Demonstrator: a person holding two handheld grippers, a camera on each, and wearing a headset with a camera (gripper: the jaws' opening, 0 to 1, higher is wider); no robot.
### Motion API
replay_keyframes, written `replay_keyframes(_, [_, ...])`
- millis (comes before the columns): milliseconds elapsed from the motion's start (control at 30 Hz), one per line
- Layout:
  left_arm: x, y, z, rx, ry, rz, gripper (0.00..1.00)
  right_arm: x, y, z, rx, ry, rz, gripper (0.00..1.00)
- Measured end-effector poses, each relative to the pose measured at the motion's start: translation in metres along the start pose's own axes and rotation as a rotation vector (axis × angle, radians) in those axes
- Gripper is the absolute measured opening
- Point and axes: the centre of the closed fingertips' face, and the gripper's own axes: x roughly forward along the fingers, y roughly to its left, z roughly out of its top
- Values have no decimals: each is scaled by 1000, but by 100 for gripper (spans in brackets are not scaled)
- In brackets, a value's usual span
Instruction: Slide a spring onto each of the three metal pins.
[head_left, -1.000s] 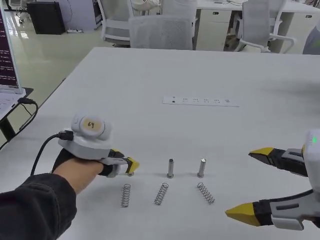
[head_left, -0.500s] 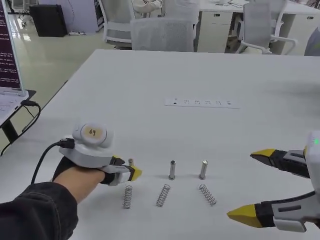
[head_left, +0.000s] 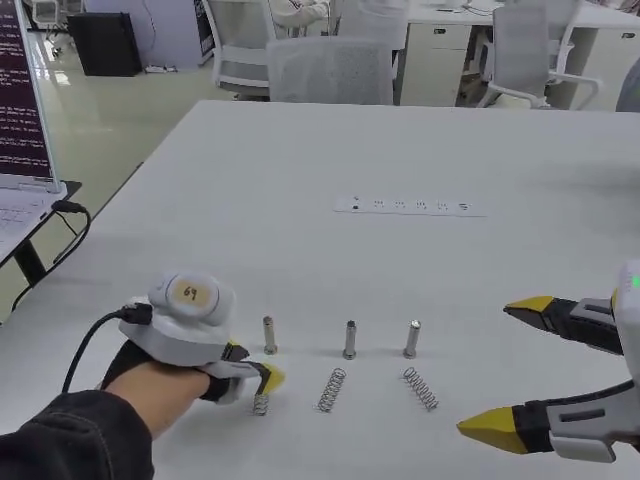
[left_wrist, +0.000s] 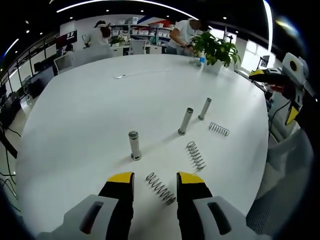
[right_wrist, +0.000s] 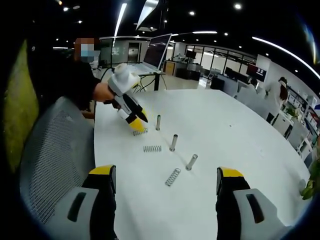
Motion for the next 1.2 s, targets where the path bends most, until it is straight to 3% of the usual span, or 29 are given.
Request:
replay_keyframes(500, [2,-6,-17,34,77,15,26,1,1,1,-3,-1,2,81])
replay_keyframes(1200, [5,-5,-26,64,110,24,22,1,3,2,-1,-2,8,81])
